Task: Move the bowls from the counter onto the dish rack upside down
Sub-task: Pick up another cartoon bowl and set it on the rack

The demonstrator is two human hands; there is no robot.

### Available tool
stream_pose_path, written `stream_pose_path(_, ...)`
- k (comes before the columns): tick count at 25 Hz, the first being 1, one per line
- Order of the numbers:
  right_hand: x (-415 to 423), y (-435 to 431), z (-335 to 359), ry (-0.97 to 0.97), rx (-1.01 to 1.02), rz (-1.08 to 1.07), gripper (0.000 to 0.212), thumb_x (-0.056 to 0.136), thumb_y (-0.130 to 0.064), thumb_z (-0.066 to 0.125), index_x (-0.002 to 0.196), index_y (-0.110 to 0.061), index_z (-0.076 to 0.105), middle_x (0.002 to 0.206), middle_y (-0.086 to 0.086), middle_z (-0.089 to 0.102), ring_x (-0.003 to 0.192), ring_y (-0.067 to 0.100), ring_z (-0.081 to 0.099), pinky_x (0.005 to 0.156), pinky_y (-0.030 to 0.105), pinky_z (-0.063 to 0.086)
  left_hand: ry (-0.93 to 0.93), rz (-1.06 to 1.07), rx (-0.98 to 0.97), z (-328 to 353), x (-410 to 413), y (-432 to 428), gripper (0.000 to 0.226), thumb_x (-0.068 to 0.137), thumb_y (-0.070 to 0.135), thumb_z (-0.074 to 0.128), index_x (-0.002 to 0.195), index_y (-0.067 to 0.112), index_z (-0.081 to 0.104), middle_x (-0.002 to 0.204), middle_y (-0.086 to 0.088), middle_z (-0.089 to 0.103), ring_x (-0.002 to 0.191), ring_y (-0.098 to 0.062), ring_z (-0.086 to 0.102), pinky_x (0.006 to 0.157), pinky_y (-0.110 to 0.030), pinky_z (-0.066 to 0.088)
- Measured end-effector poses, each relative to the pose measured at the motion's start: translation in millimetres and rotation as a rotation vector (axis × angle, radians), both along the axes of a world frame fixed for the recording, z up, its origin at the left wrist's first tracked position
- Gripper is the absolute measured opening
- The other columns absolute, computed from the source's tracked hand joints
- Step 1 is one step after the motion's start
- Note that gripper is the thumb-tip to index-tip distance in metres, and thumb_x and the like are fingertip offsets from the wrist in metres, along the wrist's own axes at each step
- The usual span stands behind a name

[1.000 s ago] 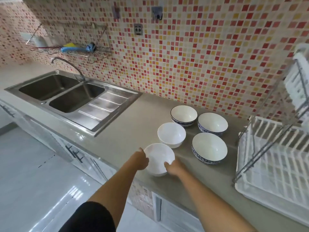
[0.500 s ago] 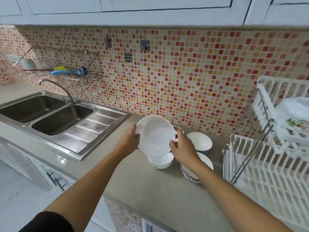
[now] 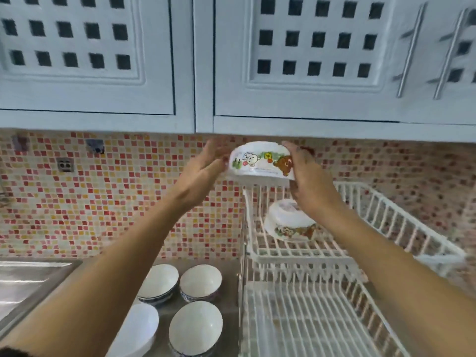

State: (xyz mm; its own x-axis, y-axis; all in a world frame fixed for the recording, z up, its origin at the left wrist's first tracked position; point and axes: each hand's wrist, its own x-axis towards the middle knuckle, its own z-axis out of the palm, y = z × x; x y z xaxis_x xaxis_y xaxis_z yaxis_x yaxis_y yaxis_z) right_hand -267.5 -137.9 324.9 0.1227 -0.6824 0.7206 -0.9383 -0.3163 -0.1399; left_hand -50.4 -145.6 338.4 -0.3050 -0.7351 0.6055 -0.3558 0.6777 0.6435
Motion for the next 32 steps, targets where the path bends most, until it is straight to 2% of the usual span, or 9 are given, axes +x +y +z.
stream_pose_path(3,-54,-15,-13,0.106,-0.012,-0.070,0.082,0.079,0.007,0.057,0.145,-0.024,0.017,0.139,0.014,0.040,0.090,0.034,0.060,0.076,0.044,0.052,-0.295,0.067,-0.032,-4,-65,-23,0.069,0.086,0.056,0.049,0.144,0.024,0.029,0.138,-0.009,0.054,0.104,-0.021,0.060,0.093,-0.039,0.049)
stream_pose_path(5,-86,-29,-23,0.098,0.054,-0.023,0.082,0.081,0.001,0.060,0.147,-0.021,0.016,0.145,0.011,0.032,0.107,0.032,0.056,0.088,0.039,0.048,-0.347,0.077,-0.002,-16,-99,-40,0.071,0.084,0.054,0.057,0.144,0.026,0.031,0.139,-0.012,0.052,0.111,-0.026,0.060,0.096,-0.042,0.050)
stream_pose_path(8,-126,-45,-38,-0.036,0.423,0.200,0.097,0.080,-0.017,0.068,0.147,-0.033,0.000,0.155,-0.005,0.007,0.139,0.023,0.024,0.107,0.032,0.026,-0.371,0.127,0.057,-37,-125,-66,0.079,0.077,0.057,0.063,0.144,0.036,0.026,0.149,-0.009,0.035,0.128,-0.031,0.045,0.104,-0.050,0.042)
stream_pose_path(11,-144,-59,-57,-0.044,0.610,0.315,0.094,0.082,-0.025,0.068,0.147,-0.034,0.000,0.154,-0.012,-0.001,0.141,0.017,0.010,0.113,0.034,0.021,-0.451,0.140,0.137,-57,-137,-81,0.080,0.077,0.053,0.066,0.144,0.036,0.027,0.150,-0.007,0.029,0.134,-0.031,0.036,0.109,-0.050,0.036)
stream_pose_path(14,-146,-74,-66,-0.001,0.677,0.336,0.086,0.082,-0.021,0.068,0.142,-0.035,0.009,0.147,-0.010,0.004,0.136,0.021,0.017,0.106,0.028,0.026,-0.532,0.157,0.168,-66,-141,-85,0.077,0.074,0.047,0.072,0.139,0.027,0.035,0.145,-0.007,0.031,0.128,-0.028,0.039,0.107,-0.041,0.036)
stream_pose_path(22,-141,-83,-72,0.157,0.768,0.257,0.086,0.077,-0.022,0.076,0.135,-0.037,0.014,0.139,-0.008,0.006,0.129,0.025,0.034,0.102,0.033,0.039,-0.750,0.189,0.177,-76,-145,-93,0.081,0.065,0.047,0.080,0.128,0.019,0.039,0.137,-0.009,0.034,0.118,-0.028,0.046,0.098,-0.036,0.043)
stream_pose_path(26,-134,-70,-51,0.172,0.791,0.199,0.096,0.073,0.002,0.068,0.139,-0.037,0.010,0.141,-0.009,0.004,0.117,0.024,0.042,0.062,0.015,0.046,-0.784,0.134,0.179,-72,-140,-91,0.096,0.068,0.055,0.074,0.143,0.024,0.024,0.150,-0.011,0.025,0.130,-0.033,0.043,0.106,-0.044,0.041)
stream_pose_path(29,-103,-60,-24,0.057,0.678,0.234,0.096,0.072,0.011,0.057,0.141,-0.038,0.013,0.147,-0.008,0.006,0.129,0.026,0.036,0.065,0.017,0.047,-0.715,0.183,0.061,-52,-116,-86,0.084,0.083,0.049,0.061,0.149,0.018,0.020,0.156,-0.010,0.020,0.137,-0.031,0.036,0.111,-0.042,0.033)
stream_pose_path(32,-44,-57,-3,0.071,0.538,0.275,0.082,0.080,0.003,0.052,0.145,-0.031,0.015,0.154,-0.007,0.006,0.136,0.024,0.031,0.072,0.019,0.042,-0.614,0.387,-0.001,-34,-66,-85,0.065,0.093,0.044,0.049,0.146,0.012,0.028,0.150,-0.014,0.034,0.131,-0.032,0.045,0.107,-0.043,0.039)
